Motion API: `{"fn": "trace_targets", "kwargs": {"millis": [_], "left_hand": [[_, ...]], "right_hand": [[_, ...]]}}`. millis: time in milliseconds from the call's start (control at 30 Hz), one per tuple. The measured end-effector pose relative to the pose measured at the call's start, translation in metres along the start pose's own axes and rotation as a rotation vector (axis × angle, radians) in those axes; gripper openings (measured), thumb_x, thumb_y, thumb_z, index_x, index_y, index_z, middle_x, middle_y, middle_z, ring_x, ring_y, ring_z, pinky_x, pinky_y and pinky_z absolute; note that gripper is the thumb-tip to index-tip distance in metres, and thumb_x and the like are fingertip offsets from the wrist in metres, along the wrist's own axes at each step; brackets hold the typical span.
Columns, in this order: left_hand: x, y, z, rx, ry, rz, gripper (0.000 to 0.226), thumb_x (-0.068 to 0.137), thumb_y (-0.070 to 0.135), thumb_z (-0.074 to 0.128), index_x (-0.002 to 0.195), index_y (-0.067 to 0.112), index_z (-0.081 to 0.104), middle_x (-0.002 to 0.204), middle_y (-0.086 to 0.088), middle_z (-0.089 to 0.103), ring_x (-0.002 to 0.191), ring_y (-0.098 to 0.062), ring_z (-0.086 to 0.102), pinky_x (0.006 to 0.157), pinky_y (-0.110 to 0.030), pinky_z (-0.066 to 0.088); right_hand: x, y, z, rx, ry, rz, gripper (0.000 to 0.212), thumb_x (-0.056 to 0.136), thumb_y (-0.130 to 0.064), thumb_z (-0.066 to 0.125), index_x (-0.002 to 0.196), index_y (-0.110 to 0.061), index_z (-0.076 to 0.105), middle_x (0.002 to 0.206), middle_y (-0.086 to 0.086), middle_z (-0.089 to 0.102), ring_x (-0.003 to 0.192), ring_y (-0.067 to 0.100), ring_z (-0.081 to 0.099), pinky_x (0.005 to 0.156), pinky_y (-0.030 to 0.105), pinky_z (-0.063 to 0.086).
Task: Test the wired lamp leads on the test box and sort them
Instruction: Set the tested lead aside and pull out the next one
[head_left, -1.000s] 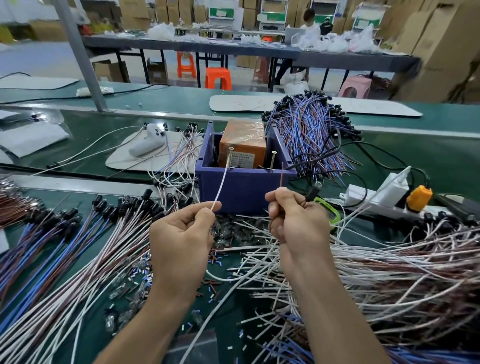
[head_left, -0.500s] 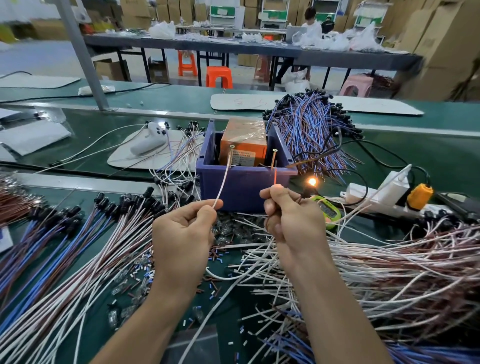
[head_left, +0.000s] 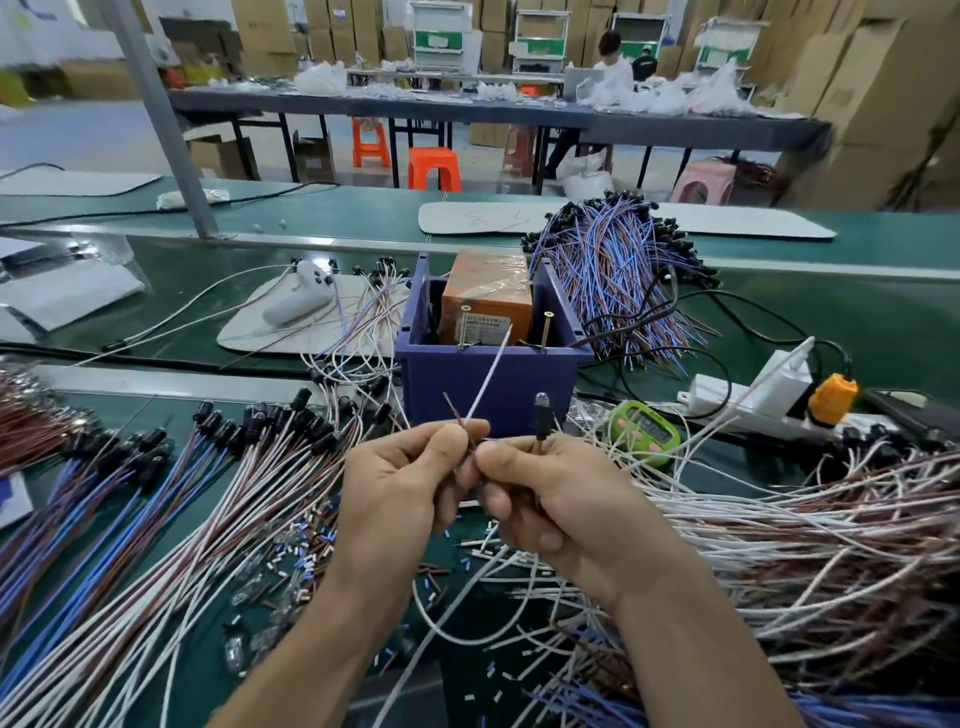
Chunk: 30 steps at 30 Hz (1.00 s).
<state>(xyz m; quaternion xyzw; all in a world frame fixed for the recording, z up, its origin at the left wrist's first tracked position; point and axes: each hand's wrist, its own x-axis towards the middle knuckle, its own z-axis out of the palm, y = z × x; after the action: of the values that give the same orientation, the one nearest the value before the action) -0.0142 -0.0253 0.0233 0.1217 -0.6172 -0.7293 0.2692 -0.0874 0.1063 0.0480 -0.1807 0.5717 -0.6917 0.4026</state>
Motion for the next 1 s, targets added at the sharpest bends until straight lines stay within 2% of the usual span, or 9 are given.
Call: {"fn": "trace_targets", "kwargs": {"millis": [100, 233, 333, 433, 567, 667, 767, 867, 1000], "left_hand": [[-0.003, 0.007, 0.003, 0.0, -0.044, 0.003, 0.023, 0.079, 0.036, 0.072, 0.083, 0.016, 0.083, 0.051, -0.003, 0.059, 0.04, -0.008, 0.041, 0.04, -0.015, 0.032], [-0.001, 0.01, 0.002, -0.068, 0.099, -0.088, 0.009, 0.079, 0.022, 0.077, 0.074, 0.016, 0.081, 0.046, -0.001, 0.051, 0.04, -0.011, 0.039, 0.042, -0.019, 0.036], [-0.006, 0.008, 0.005, -0.051, 0.098, -0.115, 0.009, 0.083, 0.015, 0.077, 0.075, 0.014, 0.081, 0.052, -0.006, 0.057, 0.043, -0.014, 0.049, 0.046, -0.019, 0.045], [-0.015, 0.006, 0.017, 0.009, 0.044, -0.123, 0.023, 0.091, 0.009, 0.072, 0.072, 0.018, 0.081, 0.056, -0.009, 0.064, 0.047, -0.016, 0.056, 0.05, -0.02, 0.051], [-0.027, 0.0, 0.033, 0.161, -0.107, -0.115, 0.021, 0.09, 0.009, 0.075, 0.074, 0.022, 0.082, 0.065, -0.011, 0.073, 0.055, -0.013, 0.065, 0.056, -0.016, 0.052], [-0.031, -0.005, 0.034, 0.328, -0.124, -0.056, 0.017, 0.085, 0.019, 0.081, 0.077, 0.033, 0.081, 0.068, 0.001, 0.077, 0.061, -0.007, 0.071, 0.058, -0.011, 0.051], [-0.03, -0.008, 0.03, 0.55, -0.094, 0.029, 0.018, 0.081, 0.033, 0.083, 0.079, 0.05, 0.077, 0.069, 0.019, 0.075, 0.063, 0.006, 0.069, 0.058, -0.009, 0.049], [-0.026, -0.013, 0.025, 0.591, -0.035, 0.003, 0.025, 0.086, 0.034, 0.079, 0.082, 0.058, 0.073, 0.066, 0.019, 0.073, 0.058, 0.002, 0.068, 0.053, -0.014, 0.051], [-0.024, -0.018, 0.021, 0.531, -0.049, -0.044, 0.021, 0.089, 0.02, 0.08, 0.081, 0.039, 0.079, 0.067, 0.011, 0.076, 0.056, -0.003, 0.07, 0.051, -0.009, 0.049]], "right_hand": [[-0.007, -0.009, 0.006, -0.061, 0.04, 0.025, 0.041, 0.102, -0.013, 0.055, 0.066, -0.013, 0.074, 0.059, 0.008, 0.061, 0.031, 0.008, 0.034, 0.044, 0.026, 0.017], [-0.03, -0.025, 0.004, -0.107, 0.255, -0.065, 0.031, 0.104, -0.011, 0.049, 0.091, 0.001, 0.075, 0.086, 0.02, 0.076, 0.049, 0.019, 0.056, 0.042, 0.02, 0.036], [-0.062, -0.042, -0.021, -0.076, 0.259, -0.16, 0.039, 0.106, -0.019, 0.043, 0.105, 0.004, 0.074, 0.102, 0.023, 0.076, 0.082, 0.031, 0.073, 0.069, 0.03, 0.058], [-0.095, -0.059, -0.055, -0.202, 0.337, -0.151, 0.046, 0.102, -0.034, 0.046, 0.1, -0.002, 0.079, 0.105, 0.018, 0.077, 0.1, 0.032, 0.074, 0.094, 0.044, 0.056], [-0.122, -0.072, -0.096, -0.727, 0.625, -0.009, 0.05, 0.107, -0.031, 0.05, 0.074, -0.007, 0.079, 0.064, 0.006, 0.072, 0.045, 0.009, 0.054, 0.055, 0.022, 0.043], [-0.14, -0.082, -0.125, -0.75, 0.777, 0.008, 0.037, 0.1, -0.018, 0.059, 0.072, -0.001, 0.075, 0.057, 0.009, 0.068, 0.036, 0.008, 0.043, 0.037, 0.017, 0.033], [-0.151, -0.093, -0.145, -0.997, 0.923, 0.126, 0.02, 0.087, -0.02, 0.07, 0.073, -0.005, 0.076, 0.059, 0.005, 0.072, 0.047, 0.013, 0.06, 0.053, 0.027, 0.05], [-0.152, -0.097, -0.148, -1.315, 1.025, 0.264, 0.019, 0.084, -0.029, 0.071, 0.078, -0.012, 0.076, 0.069, 0.006, 0.072, 0.072, 0.024, 0.068, 0.068, 0.032, 0.055], [-0.152, -0.092, -0.148, -1.362, 1.165, 0.144, 0.014, 0.076, -0.017, 0.076, 0.09, -0.018, 0.079, 0.086, 0.008, 0.074, 0.087, 0.03, 0.068, 0.075, 0.031, 0.053]]}}
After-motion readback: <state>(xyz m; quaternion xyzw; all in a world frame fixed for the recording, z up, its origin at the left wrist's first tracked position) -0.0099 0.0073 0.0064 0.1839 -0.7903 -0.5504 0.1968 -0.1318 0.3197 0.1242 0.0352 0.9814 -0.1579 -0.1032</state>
